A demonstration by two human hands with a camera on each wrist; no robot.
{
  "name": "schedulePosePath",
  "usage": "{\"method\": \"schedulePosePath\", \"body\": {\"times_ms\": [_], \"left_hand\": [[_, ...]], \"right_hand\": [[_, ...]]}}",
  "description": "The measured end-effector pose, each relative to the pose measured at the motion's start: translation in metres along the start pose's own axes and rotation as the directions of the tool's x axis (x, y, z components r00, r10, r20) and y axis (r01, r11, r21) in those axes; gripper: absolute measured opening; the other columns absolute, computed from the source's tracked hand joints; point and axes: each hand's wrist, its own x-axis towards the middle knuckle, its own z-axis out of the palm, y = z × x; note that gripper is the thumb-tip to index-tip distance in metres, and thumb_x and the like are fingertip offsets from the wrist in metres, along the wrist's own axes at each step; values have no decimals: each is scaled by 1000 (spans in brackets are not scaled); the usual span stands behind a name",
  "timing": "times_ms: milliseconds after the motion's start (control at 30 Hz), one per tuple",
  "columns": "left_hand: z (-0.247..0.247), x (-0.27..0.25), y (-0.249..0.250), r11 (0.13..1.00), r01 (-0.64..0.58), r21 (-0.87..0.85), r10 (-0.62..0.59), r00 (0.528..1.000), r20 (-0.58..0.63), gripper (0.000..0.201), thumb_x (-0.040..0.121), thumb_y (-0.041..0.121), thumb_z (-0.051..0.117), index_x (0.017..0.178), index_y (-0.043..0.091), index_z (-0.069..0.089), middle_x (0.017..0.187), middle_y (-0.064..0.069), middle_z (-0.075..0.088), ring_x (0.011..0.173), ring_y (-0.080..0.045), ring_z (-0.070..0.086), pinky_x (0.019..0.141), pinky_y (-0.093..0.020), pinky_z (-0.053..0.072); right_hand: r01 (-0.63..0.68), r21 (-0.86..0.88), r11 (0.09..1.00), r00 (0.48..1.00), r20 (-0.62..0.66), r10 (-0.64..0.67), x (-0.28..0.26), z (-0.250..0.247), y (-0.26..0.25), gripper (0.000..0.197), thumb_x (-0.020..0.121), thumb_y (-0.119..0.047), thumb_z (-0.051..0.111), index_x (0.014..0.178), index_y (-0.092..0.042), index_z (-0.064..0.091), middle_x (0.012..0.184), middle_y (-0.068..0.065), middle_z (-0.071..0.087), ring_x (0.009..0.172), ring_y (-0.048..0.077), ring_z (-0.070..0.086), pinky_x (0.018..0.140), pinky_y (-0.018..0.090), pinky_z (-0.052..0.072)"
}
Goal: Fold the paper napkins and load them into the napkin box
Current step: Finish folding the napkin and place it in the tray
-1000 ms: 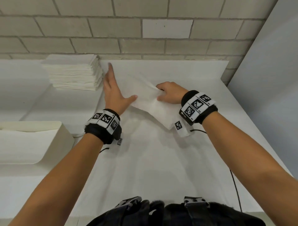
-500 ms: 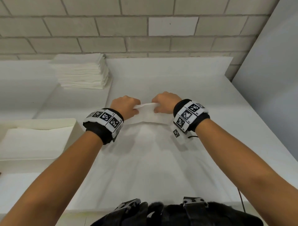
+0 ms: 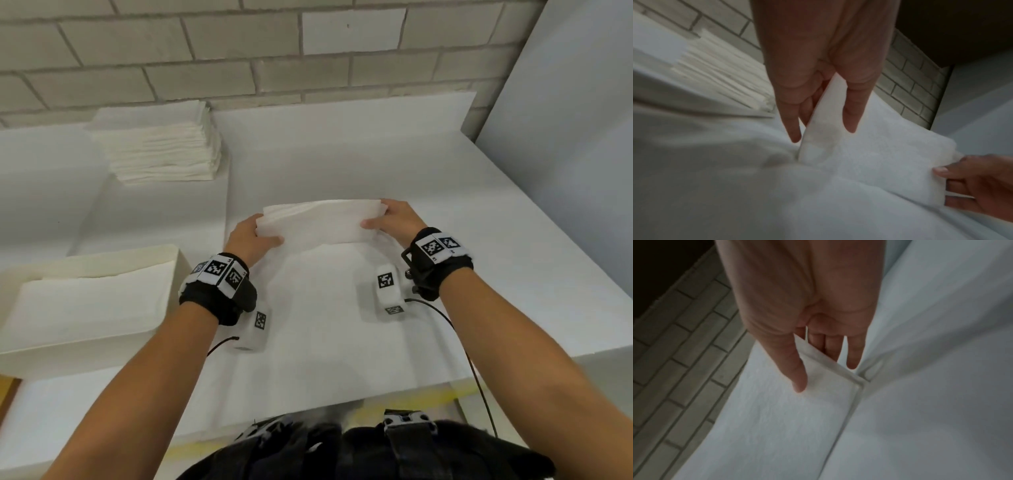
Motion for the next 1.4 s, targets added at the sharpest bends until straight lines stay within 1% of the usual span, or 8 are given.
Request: {"method": "schedulePosePath", "body": {"times_ms": [167,400,533,733,1000,1200,1300,1400], "left_hand": [[2,6,-4,976,12,-217,-20,999,-36,37,80,7,71,115,7,59,109,-12,64,101,-27,60,88,-35,48],[-4,11,-10,990,-4,-141,17,996,87,49,70,2,78,109,17,53,100,-2,60,92,-20,57,61,-22,44],[3,15,-4,989,17,-147,-3,996,93,45,68,5,80,104,18,56,95,1,59,94,-20,55,75,-31,46],[4,18,-11,968,8,-251,2,999,39,102,65,9,84,143,36,24,138,1,38,124,-21,43,100,-40,43],[0,13,-5,991,-59,-119,70,993,93,3,81,7,71,84,7,72,77,-4,64,71,-10,58,72,-21,42],[-2,14,1,974,-89,-207,110,990,89,25,83,3,66,73,24,75,80,-8,62,77,-15,53,76,-28,40],[0,9,8,972,-176,-159,182,983,22,22,85,-3,62,93,17,67,58,19,64,57,9,54,59,-6,39],[4,8,6,987,-144,-75,146,989,24,14,84,7,67,92,18,64,69,15,63,65,2,55,63,-12,41]], "right_hand": [[70,88,994,997,-42,-67,0,14,-3,38,79,11,61,115,-2,58,109,13,62,100,24,57,93,37,47],[-7,8,1000,995,96,6,8,11,3,48,72,12,66,110,-14,51,109,10,58,110,31,54,93,46,46],[-15,104,994,989,147,0,11,14,3,44,72,10,70,105,-17,58,108,8,63,108,29,58,96,45,48],[63,53,997,986,150,-70,17,5,5,38,73,5,72,104,-12,63,96,5,63,94,23,59,83,38,50],[77,-82,994,976,209,-59,25,-5,15,14,77,-2,73,72,-12,65,75,1,63,74,14,61,70,18,49],[205,-144,968,959,226,-170,32,-11,-8,34,74,1,74,105,-9,65,95,0,64,93,15,58,91,28,45],[307,-141,941,937,219,-273,35,-8,-20,32,71,5,73,91,-19,68,84,-4,66,88,15,60,91,28,47],[277,-263,924,954,190,-232,34,-5,-12,26,72,0,75,89,-18,67,83,-4,64,86,14,58,77,23,45]]}}
